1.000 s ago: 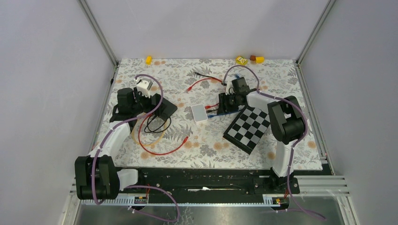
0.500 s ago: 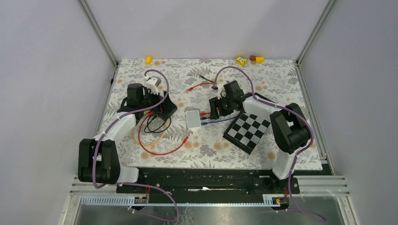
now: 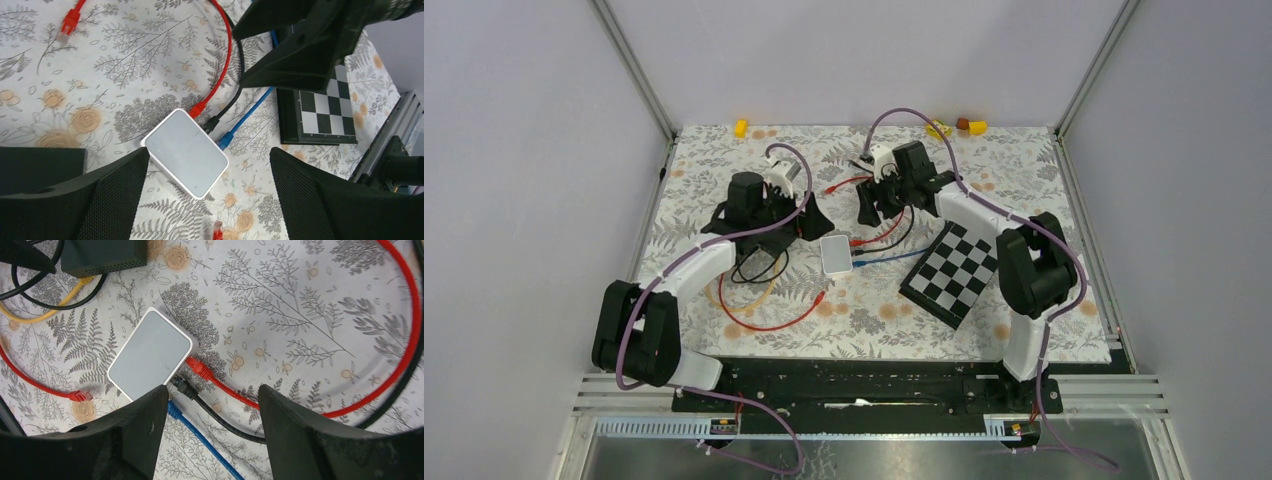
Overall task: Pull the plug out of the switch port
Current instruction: Move the switch port to the center of the board.
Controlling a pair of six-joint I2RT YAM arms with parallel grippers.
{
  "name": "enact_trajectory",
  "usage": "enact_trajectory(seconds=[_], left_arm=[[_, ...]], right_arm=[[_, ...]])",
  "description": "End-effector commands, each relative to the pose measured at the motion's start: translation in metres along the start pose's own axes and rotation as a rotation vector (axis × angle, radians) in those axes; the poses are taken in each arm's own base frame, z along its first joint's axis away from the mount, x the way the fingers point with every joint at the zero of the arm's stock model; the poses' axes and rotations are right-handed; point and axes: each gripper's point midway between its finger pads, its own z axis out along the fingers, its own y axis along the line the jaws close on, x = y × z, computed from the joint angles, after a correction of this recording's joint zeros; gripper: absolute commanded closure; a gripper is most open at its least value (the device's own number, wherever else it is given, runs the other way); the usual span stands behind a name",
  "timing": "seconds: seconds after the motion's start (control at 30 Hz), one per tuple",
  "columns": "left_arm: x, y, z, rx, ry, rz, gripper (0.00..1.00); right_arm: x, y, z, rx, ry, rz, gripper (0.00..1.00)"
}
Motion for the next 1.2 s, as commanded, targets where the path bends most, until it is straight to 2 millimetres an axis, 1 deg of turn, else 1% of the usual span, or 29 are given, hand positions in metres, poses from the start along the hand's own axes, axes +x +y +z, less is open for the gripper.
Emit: enact_trajectory(seconds=[0.0, 0.1, 0.2, 0.3, 0.4, 0.53, 0.63, 0.77, 0.93, 1.07, 1.17], left_arm=[[-0.003, -0.012, 0.01, 0.056, -0.054, -0.013, 0.08], [0.011, -0.014, 0.017, 0.069, -0.047, -0.064, 0.09], [0.029, -0.008, 0.027, 0.052, -0.017, -0.098, 0.1], [0.045, -0.002, 0.035, 0.033, 0.014, -0.152, 0.13], [0.055, 0.003, 0.04, 0.012, 0.035, -0.202, 0.16], [0.062, 0.016, 0.045, -0.059, 0.039, -0.254, 0.16], [0.073, 0.021, 0.048, -0.091, 0.077, -0.288, 0.16], [0.09, 0.021, 0.051, -0.091, 0.138, -0.329, 0.16], [0.101, 0.021, 0.053, -0.087, 0.166, -0.334, 0.16], [0.106, 0.018, 0.054, -0.084, 0.183, -0.34, 0.17], [0.111, 0.02, 0.056, -0.089, 0.197, -0.347, 0.19]], right_arm=[[0.003, 0.001, 0.013, -0.054, 0.029, -0.002, 0.28], [0.005, -0.001, 0.021, -0.074, 0.034, 0.005, 0.31], [0.009, -0.005, 0.028, -0.087, 0.047, 0.016, 0.33], [0.016, -0.011, 0.034, -0.107, 0.073, 0.05, 0.35], [0.021, -0.018, 0.037, -0.13, 0.086, 0.093, 0.36], [0.033, -0.025, 0.042, -0.156, 0.139, 0.101, 0.36], [0.044, -0.031, 0.046, -0.166, 0.192, 0.092, 0.36], [0.059, -0.033, 0.043, -0.201, 0.245, 0.103, 0.36], [0.081, -0.031, 0.037, -0.237, 0.338, 0.093, 0.34], [0.096, -0.022, 0.032, -0.292, 0.399, 0.102, 0.35], [0.103, -0.017, 0.029, -0.323, 0.418, 0.115, 0.36]])
